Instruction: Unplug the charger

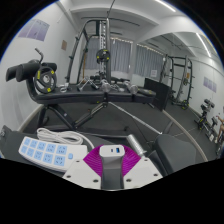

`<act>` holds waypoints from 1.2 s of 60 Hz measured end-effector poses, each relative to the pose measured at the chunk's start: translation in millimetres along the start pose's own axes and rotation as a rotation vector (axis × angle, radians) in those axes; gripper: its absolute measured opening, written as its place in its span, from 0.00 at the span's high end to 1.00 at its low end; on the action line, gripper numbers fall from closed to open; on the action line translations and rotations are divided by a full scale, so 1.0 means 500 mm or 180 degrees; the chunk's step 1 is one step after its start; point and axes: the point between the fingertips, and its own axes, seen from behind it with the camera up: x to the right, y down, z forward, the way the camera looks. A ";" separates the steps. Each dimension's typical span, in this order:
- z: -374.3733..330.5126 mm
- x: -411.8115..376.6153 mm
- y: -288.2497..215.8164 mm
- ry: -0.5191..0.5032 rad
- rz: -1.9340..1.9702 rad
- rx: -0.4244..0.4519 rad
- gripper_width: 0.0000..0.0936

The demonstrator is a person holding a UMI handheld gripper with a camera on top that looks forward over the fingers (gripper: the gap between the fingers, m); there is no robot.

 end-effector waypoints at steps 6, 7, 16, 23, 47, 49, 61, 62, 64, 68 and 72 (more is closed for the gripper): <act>0.040 -0.003 0.067 -0.0057 -0.0010 -0.0243 0.76; 0.049 -0.006 0.076 -0.0079 -0.0018 -0.0280 0.76; 0.102 -0.020 0.144 -0.0168 -0.0079 -0.0587 0.72; 0.115 -0.028 0.147 -0.0225 -0.0077 -0.0603 0.61; -0.019 0.002 0.091 -0.0241 0.0008 -0.0424 0.08; -0.059 -0.002 0.077 -0.0259 0.0039 -0.0374 0.08; -0.384 -0.008 0.010 -0.0093 0.0034 -0.0172 0.08; -0.411 -0.012 0.009 -0.0089 0.0039 -0.0161 0.08; -0.462 -0.024 0.006 -0.0107 0.0059 -0.0122 0.08; -0.552 -0.057 0.010 -0.0186 0.0112 -0.0093 0.08; -0.627 -0.086 0.025 -0.0254 0.0150 -0.0106 0.08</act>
